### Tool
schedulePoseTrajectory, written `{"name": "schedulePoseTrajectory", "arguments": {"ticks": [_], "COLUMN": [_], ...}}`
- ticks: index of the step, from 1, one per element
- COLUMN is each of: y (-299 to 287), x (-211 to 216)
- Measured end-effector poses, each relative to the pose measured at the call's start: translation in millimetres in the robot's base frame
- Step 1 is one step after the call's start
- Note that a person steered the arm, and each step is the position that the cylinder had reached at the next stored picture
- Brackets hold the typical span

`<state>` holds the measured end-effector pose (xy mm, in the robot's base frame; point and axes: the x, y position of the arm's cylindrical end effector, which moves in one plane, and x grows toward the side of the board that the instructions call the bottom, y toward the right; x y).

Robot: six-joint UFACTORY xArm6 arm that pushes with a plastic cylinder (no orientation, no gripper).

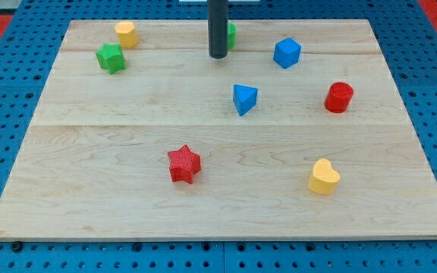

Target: Point your arm at the bottom right of the board

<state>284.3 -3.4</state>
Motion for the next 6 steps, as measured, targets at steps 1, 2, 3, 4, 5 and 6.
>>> {"name": "schedulePoseTrajectory", "arguments": {"ticks": [1, 2, 3, 4, 5, 6], "y": [0.0, 0.0, 23.9, 88.8, 116.6, 165.5], "x": [9.7, 44.0, 59.4, 87.6, 123.6, 164.3]}}
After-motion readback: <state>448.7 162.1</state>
